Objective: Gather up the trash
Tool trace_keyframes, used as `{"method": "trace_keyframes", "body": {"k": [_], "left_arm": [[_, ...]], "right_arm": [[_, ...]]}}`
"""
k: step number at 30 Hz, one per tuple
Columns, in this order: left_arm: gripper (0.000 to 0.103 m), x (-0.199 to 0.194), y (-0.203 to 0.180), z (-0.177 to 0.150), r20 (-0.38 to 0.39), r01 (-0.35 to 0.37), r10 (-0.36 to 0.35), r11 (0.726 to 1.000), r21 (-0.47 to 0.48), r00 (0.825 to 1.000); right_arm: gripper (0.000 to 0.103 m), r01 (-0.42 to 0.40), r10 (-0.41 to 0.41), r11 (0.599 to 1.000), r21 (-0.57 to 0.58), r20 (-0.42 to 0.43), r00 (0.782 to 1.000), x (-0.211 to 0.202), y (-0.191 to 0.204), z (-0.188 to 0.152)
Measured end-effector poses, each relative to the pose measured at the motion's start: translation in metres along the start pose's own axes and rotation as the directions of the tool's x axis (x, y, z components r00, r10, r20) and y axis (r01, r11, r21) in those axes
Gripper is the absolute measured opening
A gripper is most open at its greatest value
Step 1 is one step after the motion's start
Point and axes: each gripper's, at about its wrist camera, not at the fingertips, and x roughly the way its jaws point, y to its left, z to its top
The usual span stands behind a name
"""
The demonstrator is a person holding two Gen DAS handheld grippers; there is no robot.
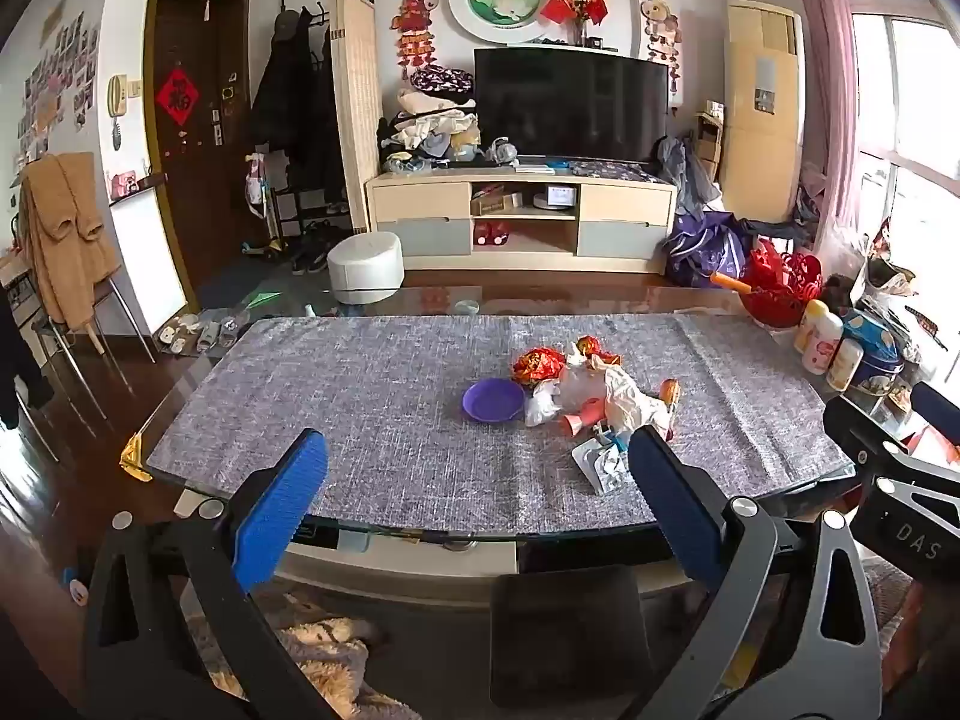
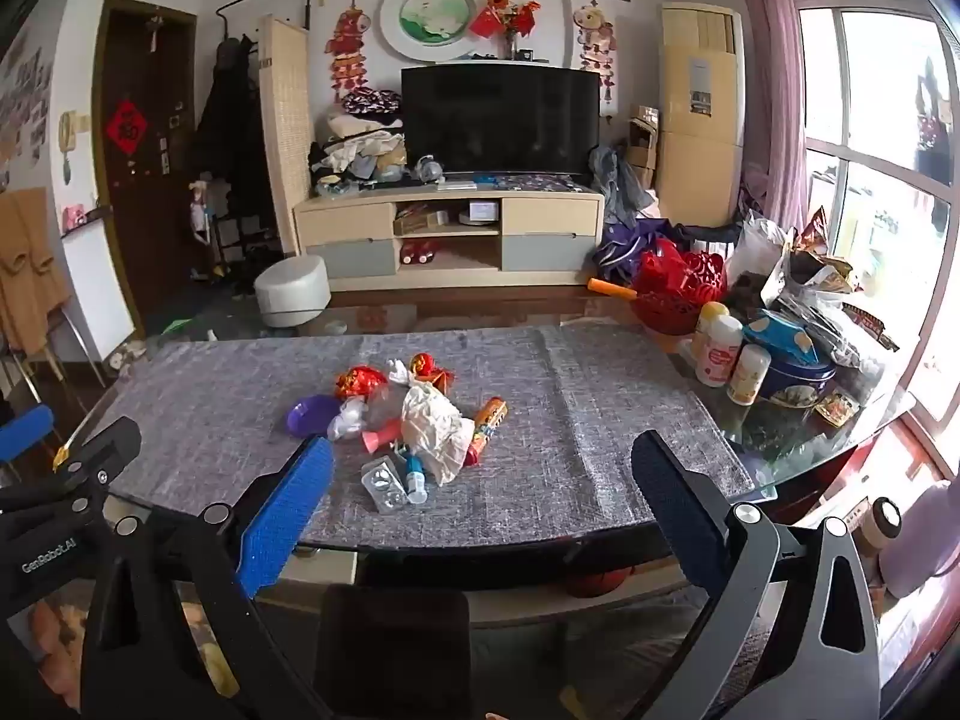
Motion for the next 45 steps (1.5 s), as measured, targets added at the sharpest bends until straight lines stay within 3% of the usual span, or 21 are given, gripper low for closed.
{"method": "trace_keyframes", "body": {"k": [45], "left_arm": [[0.095, 0.001, -0.002, 0.000, 0.005, 0.019, -0.019, 1.000, -0.011, 1.000]], "right_arm": [[0.100, -0.018, 0.018, 1.000, 0.024, -0.013, 1.000, 0.004, 0.000, -0.005]]}}
